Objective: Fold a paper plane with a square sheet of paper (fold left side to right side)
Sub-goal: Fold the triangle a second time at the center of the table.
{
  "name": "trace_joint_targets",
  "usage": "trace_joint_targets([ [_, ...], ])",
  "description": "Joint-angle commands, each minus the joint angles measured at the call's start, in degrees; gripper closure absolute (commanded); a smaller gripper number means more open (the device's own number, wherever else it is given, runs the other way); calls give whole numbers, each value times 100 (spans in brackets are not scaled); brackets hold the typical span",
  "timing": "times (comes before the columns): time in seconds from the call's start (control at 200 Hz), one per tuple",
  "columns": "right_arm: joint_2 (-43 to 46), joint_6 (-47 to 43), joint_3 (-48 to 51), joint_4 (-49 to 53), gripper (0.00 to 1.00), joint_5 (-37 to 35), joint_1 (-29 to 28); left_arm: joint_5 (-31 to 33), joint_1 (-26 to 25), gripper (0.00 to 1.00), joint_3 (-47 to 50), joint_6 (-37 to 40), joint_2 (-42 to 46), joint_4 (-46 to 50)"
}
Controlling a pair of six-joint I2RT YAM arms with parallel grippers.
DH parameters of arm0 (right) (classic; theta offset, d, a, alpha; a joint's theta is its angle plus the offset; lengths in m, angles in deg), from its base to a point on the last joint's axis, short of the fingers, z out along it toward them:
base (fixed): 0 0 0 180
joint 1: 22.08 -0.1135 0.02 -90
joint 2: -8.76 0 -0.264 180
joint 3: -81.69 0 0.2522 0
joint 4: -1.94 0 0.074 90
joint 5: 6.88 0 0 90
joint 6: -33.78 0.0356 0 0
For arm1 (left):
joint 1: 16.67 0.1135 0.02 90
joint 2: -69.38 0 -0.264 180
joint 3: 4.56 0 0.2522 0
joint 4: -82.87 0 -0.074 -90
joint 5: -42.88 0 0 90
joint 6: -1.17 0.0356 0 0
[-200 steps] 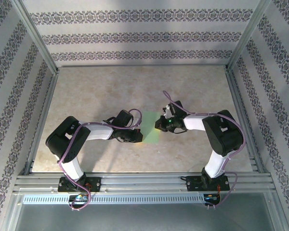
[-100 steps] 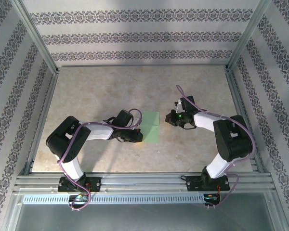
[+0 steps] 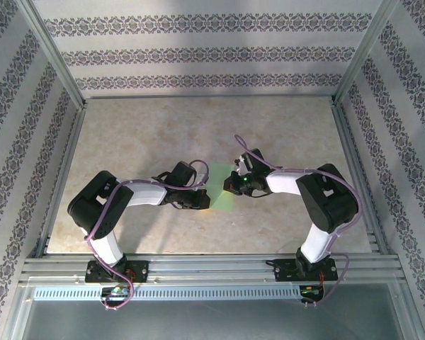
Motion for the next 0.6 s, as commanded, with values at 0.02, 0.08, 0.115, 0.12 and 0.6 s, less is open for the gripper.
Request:
trace_joint_targets([
  [0.02,-191,0,-39,-133,100,-44,71,77,-44,94,-67,-18,-87,540],
  [0.08,-256,-25,-38,-58,100,-59,99,41,-46,94,-138,-35,-53,568],
  [0.115,-270,-59,-30,3,100,-82,108,9,-49,94,-204,-36,-18,581],
  [0.12,-273,-64,-30,12,100,-85,108,8,-51,94,-213,-36,-13,584],
  [0.6,-294,-270,101,267,100,-158,101,-186,-46,94,-1147,280,-425,922],
])
